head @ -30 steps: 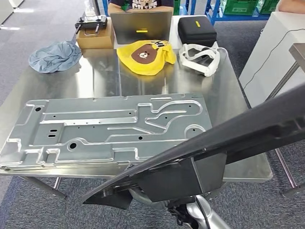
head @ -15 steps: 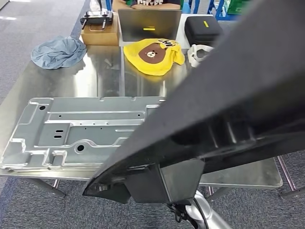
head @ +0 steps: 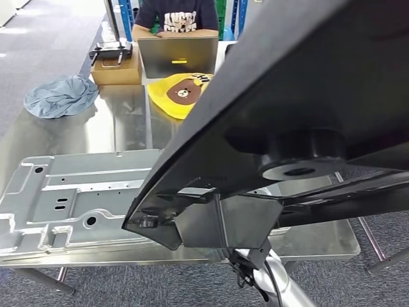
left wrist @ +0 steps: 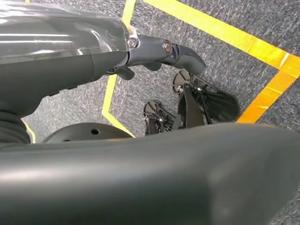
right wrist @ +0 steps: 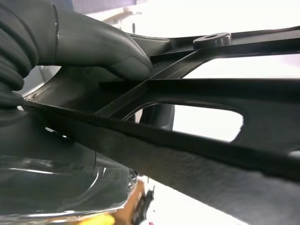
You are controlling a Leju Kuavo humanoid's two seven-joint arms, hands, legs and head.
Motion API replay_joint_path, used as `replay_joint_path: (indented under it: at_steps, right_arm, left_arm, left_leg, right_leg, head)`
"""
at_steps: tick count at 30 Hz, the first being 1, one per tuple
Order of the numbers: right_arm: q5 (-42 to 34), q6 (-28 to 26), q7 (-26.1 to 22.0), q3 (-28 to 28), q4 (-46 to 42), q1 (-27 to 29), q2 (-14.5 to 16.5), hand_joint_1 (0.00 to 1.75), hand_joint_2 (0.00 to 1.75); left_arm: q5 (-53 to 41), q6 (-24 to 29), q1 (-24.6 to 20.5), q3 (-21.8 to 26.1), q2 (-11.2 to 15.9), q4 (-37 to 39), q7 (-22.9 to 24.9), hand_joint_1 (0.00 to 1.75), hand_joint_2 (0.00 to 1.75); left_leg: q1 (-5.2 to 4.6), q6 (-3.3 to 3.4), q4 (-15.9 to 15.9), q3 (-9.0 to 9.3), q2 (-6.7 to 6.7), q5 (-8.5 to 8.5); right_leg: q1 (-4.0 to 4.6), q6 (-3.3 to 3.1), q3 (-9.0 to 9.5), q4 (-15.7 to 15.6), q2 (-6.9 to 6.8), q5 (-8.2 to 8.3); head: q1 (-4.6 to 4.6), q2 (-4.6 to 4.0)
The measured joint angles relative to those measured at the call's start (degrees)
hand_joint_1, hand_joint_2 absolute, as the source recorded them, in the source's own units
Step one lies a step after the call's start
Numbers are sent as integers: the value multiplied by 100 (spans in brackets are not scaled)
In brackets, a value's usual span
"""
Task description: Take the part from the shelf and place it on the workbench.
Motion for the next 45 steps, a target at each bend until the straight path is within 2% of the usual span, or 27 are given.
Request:
replay_joint_path:
  at_steps: [2, 7, 11, 19, 26, 33, 41, 45]
  right_arm:
    - [53, 15, 71, -84, -8, -154, -19, 175, 175]
    - [97, 104, 314, -194, 59, -744, -47, 175, 175]
    - [245, 187, 550, -192, 376, -1151, -58, 175, 175]
    - [578, 194, 829, -31, 1384, -1913, 50, 175, 175]
    - [860, 111, 1097, 271, 2559, -2734, 305, 175, 175]
    - [1123, -254, 1222, 452, 3747, -3547, 575, 175, 175]
    - [1222, -594, 1381, 67, 4121, -4176, 521, 175, 175]
    - [1639, -879, 1570, -256, 4078, -4262, 404, 175, 175]
  left_arm:
    - [-41, -6, -7, -21, -5, 0, -5, 0, 175]
    - [-86, -44, -26, -67, -9, 0, -6, 0, 175]
    - [-154, -76, -35, -102, -9, 0, -7, 0, 175]
    - [-244, -142, -45, -196, -9, 0, -13, 0, 175]
    - [-377, -200, -57, -289, -9, 0, -10, 0, 175]
    - [-484, -257, -65, -392, -9, 0, -7, 0, 175]
    - [-484, -257, -52, -442, -9, 0, 17, 0, 175]
    - [-473, -245, -44, -443, -9, 0, 15, 0, 175]
  left_leg:
    - [0, 0, -3, 7, 2, 0]
    - [3, -2, -10, 25, 10, 1]
    - [2, -2, -11, 26, 10, 1]
    - [2, -2, -12, 26, 10, 2]
    - [4, -4, -13, 26, 10, 4]
    - [7, -3, -12, 25, 9, 5]
    - [5, -3, -11, 26, 9, 5]
    - [6, -3, -11, 27, 9, 5]
  right_leg:
    - [0, -1, 3, 0, 2, 0]
    - [-1, -1, 15, 0, 6, -2]
    - [0, -1, 16, 0, 6, -1]
    - [1, -1, 17, 2, 8, -1]
    - [4, -1, 17, 2, 7, -1]
    - [3, -1, 17, 3, 4, -1]
    - [0, -1, 14, 3, 5, -1]
    - [1, 0, 14, 3, 4, 0]
  head:
    - [-42, 17]
    - [20, 149]
    - [38, 191]
    - [40, 204]
    - [40, 207]
    - [40, 209]
    - [40, 209]
    - [40, 209]
